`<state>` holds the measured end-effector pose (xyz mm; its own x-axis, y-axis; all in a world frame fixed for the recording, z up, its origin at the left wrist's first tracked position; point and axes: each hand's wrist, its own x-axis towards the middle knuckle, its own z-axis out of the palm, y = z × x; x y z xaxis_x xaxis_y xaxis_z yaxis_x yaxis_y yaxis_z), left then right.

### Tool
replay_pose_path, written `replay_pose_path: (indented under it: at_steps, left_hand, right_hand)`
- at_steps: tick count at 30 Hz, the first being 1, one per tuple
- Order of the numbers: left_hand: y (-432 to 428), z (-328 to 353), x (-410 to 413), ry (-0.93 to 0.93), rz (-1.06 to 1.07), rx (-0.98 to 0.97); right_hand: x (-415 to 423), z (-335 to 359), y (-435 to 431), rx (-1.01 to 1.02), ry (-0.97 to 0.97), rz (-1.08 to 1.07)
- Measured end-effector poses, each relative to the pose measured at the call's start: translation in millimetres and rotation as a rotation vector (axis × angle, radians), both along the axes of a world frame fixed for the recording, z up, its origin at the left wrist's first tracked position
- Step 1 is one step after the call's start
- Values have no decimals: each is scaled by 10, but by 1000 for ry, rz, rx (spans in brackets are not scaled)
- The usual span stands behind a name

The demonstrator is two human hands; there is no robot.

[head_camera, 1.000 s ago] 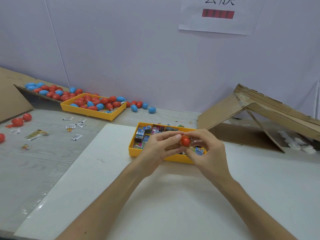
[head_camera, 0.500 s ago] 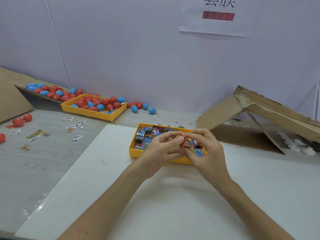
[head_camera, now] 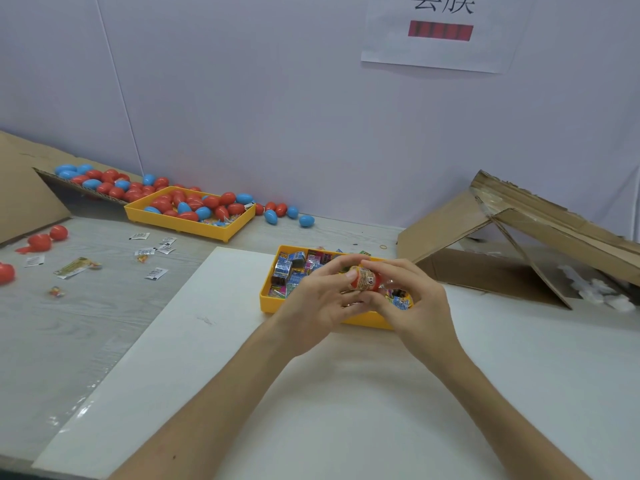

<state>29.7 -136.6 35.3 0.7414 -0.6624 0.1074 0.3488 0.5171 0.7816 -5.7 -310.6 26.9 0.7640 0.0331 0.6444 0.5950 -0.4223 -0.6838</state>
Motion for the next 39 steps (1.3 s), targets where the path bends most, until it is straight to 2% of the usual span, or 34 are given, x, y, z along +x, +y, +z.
replay_pose_path:
  at_steps: [3, 6, 13, 22, 26, 33, 39]
  left_hand:
    - [-6, 0, -11, -19, -23, -39]
    - [-9, 5, -11, -50, -42, -68]
    - [-42, -29, -13, -123, -3, -13]
    - [-44, -48, 8, -135, -1, -13]
    - [-50, -36, -1, -179, -1, -2]
    - [-64, -30, -26, -300, 63, 182]
    - [-58, -46, -19, -324, 72, 204]
  right_hand:
    - [-5, 21, -50, 104, 104, 119]
    - [-33, 61, -66, 341, 244, 236]
    - [11, 63, -42, 577, 394, 225]
    - [2, 77, -65, 554, 364, 264]
    - [2, 90, -74, 601, 409, 294]
    - [16, 92, -107, 599, 506, 355]
    - [24, 66, -130, 624, 522, 375]
